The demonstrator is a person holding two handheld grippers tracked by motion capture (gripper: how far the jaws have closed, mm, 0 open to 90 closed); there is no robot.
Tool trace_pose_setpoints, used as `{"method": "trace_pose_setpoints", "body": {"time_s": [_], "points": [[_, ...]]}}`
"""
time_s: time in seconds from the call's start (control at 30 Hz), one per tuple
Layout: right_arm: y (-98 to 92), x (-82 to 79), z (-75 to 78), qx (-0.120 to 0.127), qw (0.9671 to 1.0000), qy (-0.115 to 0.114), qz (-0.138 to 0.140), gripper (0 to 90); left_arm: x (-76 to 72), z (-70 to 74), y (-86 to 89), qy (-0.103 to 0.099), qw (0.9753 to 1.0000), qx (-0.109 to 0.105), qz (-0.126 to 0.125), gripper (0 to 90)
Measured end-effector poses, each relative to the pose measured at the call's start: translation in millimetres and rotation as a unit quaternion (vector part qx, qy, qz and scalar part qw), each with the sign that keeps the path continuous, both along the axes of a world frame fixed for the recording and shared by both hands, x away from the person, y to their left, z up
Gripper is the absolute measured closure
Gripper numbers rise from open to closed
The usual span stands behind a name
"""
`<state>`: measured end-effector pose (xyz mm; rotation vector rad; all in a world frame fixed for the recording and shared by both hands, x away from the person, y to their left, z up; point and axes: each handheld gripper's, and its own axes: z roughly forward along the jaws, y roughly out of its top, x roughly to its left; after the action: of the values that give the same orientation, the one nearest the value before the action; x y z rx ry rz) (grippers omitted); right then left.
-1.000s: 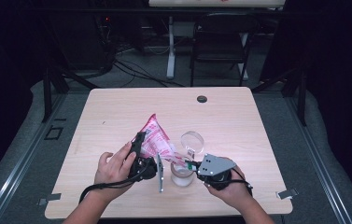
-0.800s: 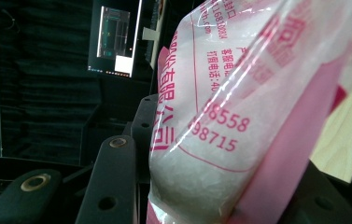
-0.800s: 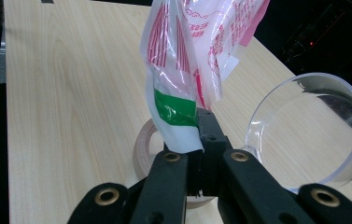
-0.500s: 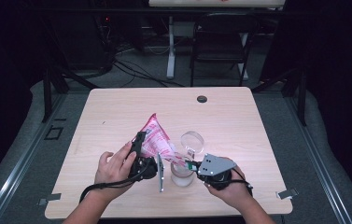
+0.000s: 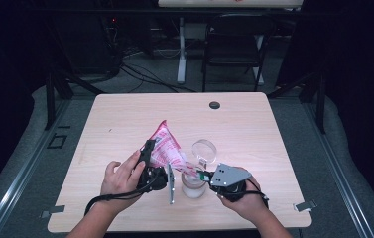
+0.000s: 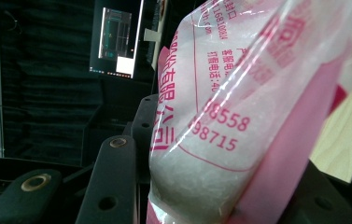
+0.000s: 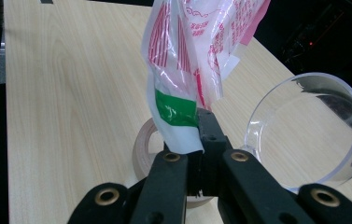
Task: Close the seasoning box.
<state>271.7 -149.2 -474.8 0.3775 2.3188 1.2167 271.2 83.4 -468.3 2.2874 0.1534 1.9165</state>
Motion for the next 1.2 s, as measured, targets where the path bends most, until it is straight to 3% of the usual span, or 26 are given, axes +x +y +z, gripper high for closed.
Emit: {"method": "trace_pose_setpoints", "body": {"time_s": [1.2], "points": [[-0.1, 0.8, -1.7, -0.006, 1.0, 0.0, -0.001, 90.0, 0.5, 1.6, -1.9, -0.003, 1.0, 0.007, -0.003, 62.3]]}}
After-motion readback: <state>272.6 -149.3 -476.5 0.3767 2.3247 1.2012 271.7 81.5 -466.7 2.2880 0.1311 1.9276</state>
